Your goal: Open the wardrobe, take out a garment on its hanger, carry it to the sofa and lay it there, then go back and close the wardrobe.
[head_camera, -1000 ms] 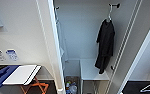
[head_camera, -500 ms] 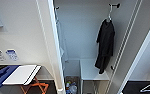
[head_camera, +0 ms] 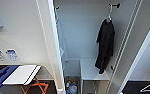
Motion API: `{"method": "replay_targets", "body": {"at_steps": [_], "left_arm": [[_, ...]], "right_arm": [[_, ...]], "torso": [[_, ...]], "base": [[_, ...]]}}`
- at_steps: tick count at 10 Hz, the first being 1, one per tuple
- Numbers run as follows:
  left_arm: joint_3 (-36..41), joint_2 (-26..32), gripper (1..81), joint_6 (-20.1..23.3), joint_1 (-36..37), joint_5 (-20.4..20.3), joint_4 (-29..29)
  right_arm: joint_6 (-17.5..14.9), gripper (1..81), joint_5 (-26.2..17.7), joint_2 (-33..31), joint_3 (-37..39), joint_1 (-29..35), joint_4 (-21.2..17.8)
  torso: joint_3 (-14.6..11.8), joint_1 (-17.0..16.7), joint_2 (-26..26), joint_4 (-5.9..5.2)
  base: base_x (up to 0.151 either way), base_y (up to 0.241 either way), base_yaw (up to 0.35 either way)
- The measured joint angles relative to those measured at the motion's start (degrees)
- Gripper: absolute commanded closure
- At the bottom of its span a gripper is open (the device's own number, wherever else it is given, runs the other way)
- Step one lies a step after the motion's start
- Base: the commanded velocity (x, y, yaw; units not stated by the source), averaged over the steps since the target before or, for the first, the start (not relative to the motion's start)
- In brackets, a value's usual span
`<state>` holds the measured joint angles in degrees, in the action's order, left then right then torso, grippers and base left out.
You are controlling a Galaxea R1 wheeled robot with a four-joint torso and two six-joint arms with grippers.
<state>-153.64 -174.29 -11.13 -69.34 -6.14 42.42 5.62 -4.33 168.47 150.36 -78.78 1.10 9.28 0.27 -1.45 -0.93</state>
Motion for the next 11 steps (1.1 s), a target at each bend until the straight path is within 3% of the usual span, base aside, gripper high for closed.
{"method": "replay_targets", "body": {"at_steps": [2, 5, 11], "left_arm": [[0.27, 0.34, 1.0, -4.55, 1.05, -0.55, -9.02], [6.84, 1.49, 1.0, -12.02, 2.78, -1.95, -15.8], [22.74, 9.11, 1.0, -29.99, 4.6, -6.08, -19.16]], "right_arm": [[0.0, 1.0, 0.01, 0.51, 0.13, 0.04, 0.0], [0.0, 1.0, 0.01, 1.43, 0.11, 0.04, 0.0], [0.0, 1.0, -0.02, 1.73, 0.16, 0.72, -0.02]], "torso": [[0.0, 0.0, 0.0, 0.0], [0.0, 0.0, 0.0, 0.0], [0.0, 0.0, 0.0, 0.0]], "base": [[0.0, 0.0, 0.0], [0.0, 0.0, 0.0], [0.0, 0.0, 0.0]]}}
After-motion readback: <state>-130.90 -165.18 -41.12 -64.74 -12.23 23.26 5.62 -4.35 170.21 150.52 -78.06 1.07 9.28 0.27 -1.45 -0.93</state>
